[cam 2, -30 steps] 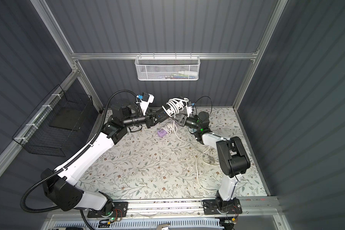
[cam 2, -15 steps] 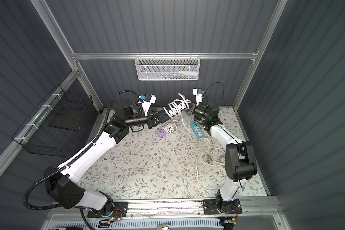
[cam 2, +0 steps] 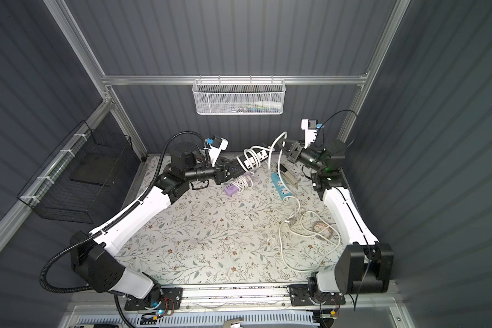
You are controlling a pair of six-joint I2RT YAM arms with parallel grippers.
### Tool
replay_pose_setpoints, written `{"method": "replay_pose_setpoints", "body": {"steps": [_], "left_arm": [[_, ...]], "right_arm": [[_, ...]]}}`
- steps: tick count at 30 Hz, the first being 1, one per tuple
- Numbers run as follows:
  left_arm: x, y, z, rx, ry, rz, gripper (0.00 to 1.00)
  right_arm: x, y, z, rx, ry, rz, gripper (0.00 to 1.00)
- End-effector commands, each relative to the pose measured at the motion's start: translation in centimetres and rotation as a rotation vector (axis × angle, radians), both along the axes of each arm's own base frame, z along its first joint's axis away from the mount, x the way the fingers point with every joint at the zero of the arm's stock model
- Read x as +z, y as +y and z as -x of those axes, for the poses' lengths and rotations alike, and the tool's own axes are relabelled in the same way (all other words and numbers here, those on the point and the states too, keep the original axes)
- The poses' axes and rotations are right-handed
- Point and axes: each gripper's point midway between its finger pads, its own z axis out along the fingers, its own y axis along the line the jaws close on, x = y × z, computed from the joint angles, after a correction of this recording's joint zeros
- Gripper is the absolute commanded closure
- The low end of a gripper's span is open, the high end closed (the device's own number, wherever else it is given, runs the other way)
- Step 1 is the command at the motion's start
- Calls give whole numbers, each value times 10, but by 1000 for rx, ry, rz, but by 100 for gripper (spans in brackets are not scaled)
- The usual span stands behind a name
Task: Unwrap the cord wrapped around the power strip
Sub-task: Unwrap the power cord from the power strip.
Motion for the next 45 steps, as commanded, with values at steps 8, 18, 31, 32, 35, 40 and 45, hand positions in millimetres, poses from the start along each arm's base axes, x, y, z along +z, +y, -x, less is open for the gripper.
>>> {"method": "replay_pose_setpoints", "body": {"steps": [8, 18, 31, 32, 35, 40, 45], "left_arm": [[63, 19, 9, 72, -188, 40, 100], [85, 13, 35, -64, -183, 128, 100], [62, -27, 75, -405, -48, 156, 100], [54, -31, 74, -412, -32, 138, 100], [33, -40, 67, -420, 11, 100, 100], [-9, -51, 44, -368, 79, 13, 100], [-37, -49, 11, -203, 80, -105, 100]], "right_arm": [[-108, -8, 35, -53, 250, 91, 100], [-183, -4, -7, -80, 423, 88, 100], [-131, 4, -97, -92, 355, 59, 100], [-112, 3, -100, -92, 324, 56, 100], [-63, -5, -103, -104, 246, 54, 100], [5, -28, -85, -121, 147, 24, 100], [32, -61, -54, -178, 100, 7, 100]]}}
